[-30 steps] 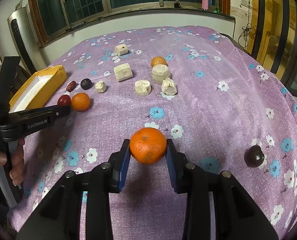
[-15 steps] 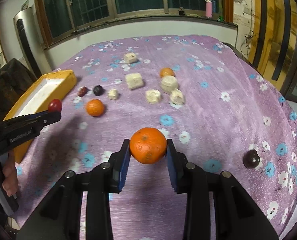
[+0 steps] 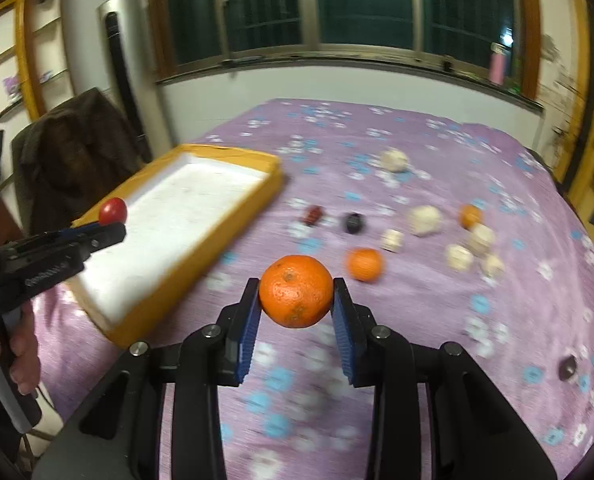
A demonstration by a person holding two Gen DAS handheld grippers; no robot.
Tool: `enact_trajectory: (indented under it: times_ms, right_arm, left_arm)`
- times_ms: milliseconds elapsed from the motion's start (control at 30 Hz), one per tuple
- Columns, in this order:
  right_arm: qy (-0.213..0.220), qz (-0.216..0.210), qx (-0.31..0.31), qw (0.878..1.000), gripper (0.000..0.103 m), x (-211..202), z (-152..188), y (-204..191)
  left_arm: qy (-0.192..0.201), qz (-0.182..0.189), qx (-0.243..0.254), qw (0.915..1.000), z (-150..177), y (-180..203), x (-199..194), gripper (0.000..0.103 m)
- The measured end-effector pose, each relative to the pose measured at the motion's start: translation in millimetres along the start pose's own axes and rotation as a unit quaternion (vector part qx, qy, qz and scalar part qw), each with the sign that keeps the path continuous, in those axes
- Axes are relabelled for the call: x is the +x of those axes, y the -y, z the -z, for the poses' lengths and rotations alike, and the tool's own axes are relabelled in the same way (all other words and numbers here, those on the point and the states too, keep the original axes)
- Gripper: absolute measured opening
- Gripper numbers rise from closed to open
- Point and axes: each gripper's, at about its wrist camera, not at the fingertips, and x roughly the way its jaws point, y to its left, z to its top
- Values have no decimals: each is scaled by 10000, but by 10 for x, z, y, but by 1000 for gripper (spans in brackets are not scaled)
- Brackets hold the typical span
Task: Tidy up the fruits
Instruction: 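Carry the red fruit into the white tray and open the left tool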
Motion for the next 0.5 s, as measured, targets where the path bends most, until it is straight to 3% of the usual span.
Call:
enact_trajectory:
  times_ms: [167,500]
  right_arm:
    - [10,-314,-189,9993,36,177,-162,-362]
    - [-89,-541,-248,9982,37,650,-488,-713]
  left_arm:
    - [-4,-342,-126,9993,-4,-200,28,25]
    - [-146,-493,-198,9985,-21,-303,188,25]
